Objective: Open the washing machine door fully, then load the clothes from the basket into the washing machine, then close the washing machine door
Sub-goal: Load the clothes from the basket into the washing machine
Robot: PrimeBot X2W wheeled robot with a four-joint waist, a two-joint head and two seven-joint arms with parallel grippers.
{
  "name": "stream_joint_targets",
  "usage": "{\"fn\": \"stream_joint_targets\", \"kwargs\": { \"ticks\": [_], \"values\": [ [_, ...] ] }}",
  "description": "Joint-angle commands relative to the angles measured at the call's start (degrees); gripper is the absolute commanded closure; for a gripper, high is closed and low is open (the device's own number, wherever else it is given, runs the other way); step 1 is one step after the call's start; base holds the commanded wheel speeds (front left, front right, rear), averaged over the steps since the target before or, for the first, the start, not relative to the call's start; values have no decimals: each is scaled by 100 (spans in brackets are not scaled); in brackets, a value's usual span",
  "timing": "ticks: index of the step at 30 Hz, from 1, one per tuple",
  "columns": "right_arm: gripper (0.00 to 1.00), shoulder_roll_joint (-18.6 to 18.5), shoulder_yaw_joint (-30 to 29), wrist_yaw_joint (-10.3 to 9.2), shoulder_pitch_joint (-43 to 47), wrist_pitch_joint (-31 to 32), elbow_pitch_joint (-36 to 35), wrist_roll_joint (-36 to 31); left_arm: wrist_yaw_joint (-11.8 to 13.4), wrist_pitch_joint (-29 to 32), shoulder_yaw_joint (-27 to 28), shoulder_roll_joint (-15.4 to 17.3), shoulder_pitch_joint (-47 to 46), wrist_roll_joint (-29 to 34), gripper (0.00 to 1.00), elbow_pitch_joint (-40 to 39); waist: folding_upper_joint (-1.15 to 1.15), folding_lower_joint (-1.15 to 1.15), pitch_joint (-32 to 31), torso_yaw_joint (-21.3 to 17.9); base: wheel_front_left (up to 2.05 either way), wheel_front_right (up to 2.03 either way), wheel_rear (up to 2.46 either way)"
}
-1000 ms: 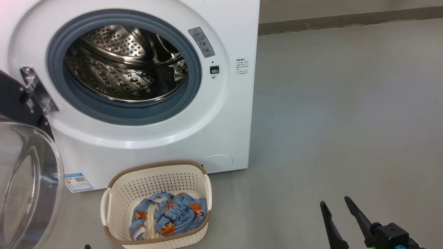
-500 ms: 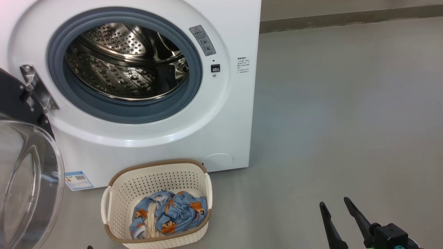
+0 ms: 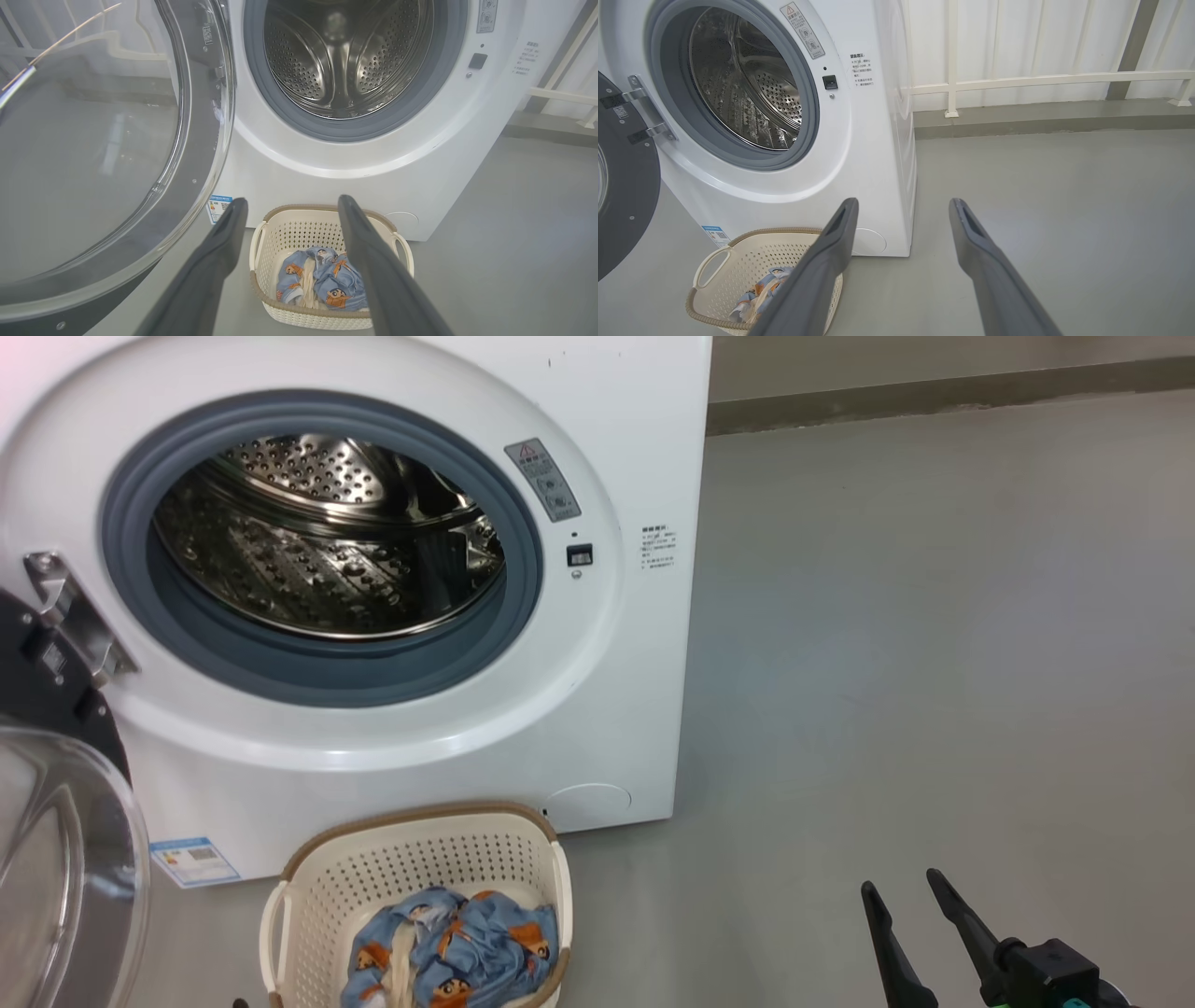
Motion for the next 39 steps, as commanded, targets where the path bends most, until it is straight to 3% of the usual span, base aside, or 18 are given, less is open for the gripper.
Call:
{"fn": "stream_joint_targets", "kwargs": {
  "ticks": [1,27,39],
  "values": [
    [0,-14,135,51,-145,-69,-123,-17,18,-52,187,18,-233,62,0,-124,0,0,3,3,121,-121,0],
    [0,-5,193,51,-196,-69,-84,-16,73,-52,107,18,-254,195,0,-88,0,0,106,8,18,-18,0],
    [0,0,248,51,-381,-69,-135,11,-186,-52,-8,24,-763,481,0,502,0,0,681,-191,0,0,0]
  ]
}}
